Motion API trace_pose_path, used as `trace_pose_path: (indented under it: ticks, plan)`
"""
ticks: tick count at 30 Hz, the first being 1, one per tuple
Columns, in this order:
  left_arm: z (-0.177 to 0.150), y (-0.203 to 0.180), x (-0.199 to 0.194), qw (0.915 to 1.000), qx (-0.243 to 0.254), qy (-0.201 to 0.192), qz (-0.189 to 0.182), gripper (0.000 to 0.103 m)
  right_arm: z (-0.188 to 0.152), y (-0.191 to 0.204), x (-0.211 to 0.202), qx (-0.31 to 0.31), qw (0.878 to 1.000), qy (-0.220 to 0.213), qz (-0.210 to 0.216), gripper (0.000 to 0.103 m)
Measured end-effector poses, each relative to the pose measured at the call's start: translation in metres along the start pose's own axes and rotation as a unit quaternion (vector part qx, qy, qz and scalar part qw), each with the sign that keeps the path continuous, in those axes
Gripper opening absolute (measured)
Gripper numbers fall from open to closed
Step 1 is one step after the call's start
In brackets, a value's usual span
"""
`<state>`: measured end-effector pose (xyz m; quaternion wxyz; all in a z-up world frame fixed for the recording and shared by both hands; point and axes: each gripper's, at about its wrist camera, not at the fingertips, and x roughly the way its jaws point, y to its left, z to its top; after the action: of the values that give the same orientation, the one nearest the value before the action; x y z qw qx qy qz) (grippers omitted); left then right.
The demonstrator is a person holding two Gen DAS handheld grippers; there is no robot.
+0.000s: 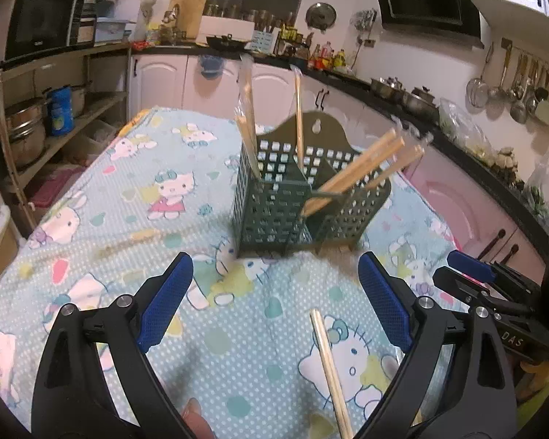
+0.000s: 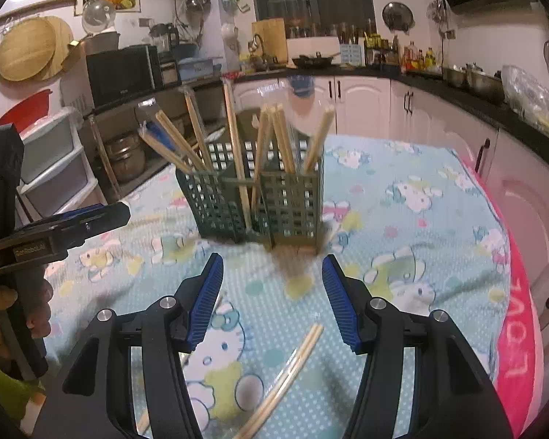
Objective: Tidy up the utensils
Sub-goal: 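Withdraw both open tools from the caddy toward the last loose chopsticks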
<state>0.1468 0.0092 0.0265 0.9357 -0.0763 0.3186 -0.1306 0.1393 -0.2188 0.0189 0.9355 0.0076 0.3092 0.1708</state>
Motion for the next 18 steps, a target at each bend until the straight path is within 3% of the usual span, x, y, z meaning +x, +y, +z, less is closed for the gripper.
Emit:
trace_pose_path:
  ticks: [15,18]
  plan:
    - [-0.033,-0.012,0.036,0.997,0.002,0.074,-0.022,0.083,-0.036,-0.02,0.026,0.008,0.996,0.088,0.0,0.054]
    - [-0.042,-0.015,0.045,0.9951,0.0,0.093,-0.033,0.074,-0.04,-0.024,0.033,0.017,0.994,0.107,0.007,0.049]
